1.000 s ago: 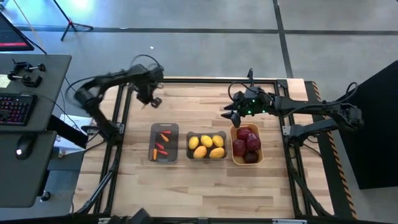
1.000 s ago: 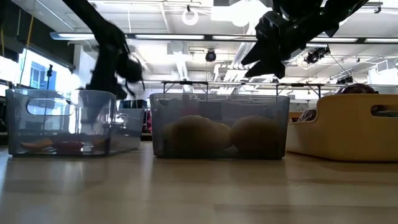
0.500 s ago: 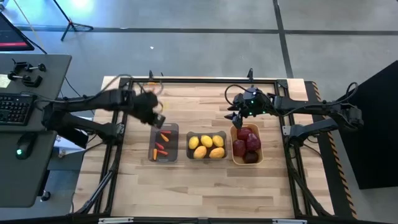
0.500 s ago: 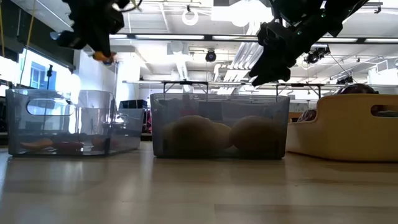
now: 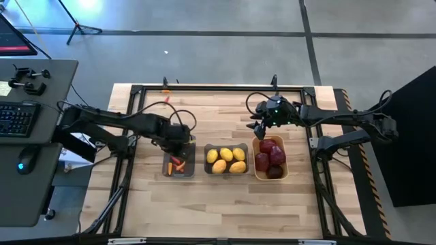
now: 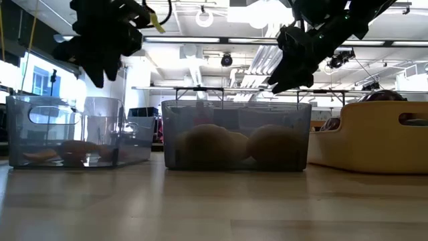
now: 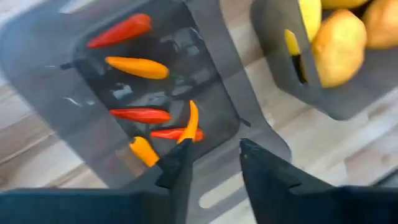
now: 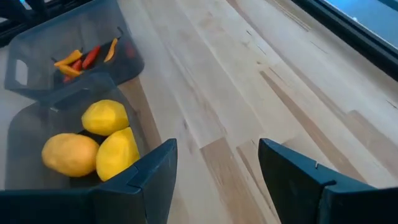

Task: Sort produce into baskets
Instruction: Put the yellow chili pepper into the left black bin

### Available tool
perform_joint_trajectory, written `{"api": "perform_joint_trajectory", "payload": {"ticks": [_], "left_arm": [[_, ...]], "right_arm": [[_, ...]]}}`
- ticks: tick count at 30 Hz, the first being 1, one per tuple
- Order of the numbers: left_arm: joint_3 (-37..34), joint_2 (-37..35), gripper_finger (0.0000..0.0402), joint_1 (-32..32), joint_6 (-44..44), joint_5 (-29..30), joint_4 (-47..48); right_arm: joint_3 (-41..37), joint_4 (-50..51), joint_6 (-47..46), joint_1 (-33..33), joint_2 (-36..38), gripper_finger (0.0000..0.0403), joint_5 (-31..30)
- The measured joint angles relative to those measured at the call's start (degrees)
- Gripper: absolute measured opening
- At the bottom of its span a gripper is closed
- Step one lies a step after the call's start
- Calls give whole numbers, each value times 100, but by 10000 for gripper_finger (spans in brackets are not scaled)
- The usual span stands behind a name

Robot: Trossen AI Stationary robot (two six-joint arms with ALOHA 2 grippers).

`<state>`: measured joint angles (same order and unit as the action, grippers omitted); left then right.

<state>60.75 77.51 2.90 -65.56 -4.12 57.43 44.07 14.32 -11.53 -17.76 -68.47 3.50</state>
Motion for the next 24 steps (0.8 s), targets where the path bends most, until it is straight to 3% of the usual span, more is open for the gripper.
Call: {"api": "perform_joint_trajectory", "payload": {"ticks": [4, 7, 10, 13, 17, 24], "left_arm": [[50, 12, 167, -158, 88, -175, -175], [235, -85, 191, -373, 347, 11, -190], [364, -190, 206, -692, 792, 304, -197], [431, -237, 214, -1149, 1332, 409, -242], [433, -242, 216, -1756, 2168, 441, -550], [433, -242, 216, -2582, 3597, 375, -809]], "right_arm": [[18, 1, -480, -133, 287, 216, -140], [34, 134, -1153, -495, 648, 216, -846], [34, 938, -1835, -1118, 756, 216, -1307], [-131, 1747, -2528, -1858, 595, 216, -1289], [-465, 1783, -3121, -2426, 234, 216, -1096], [-557, 1865, -4466, -2838, -141, 216, -1966]]}}
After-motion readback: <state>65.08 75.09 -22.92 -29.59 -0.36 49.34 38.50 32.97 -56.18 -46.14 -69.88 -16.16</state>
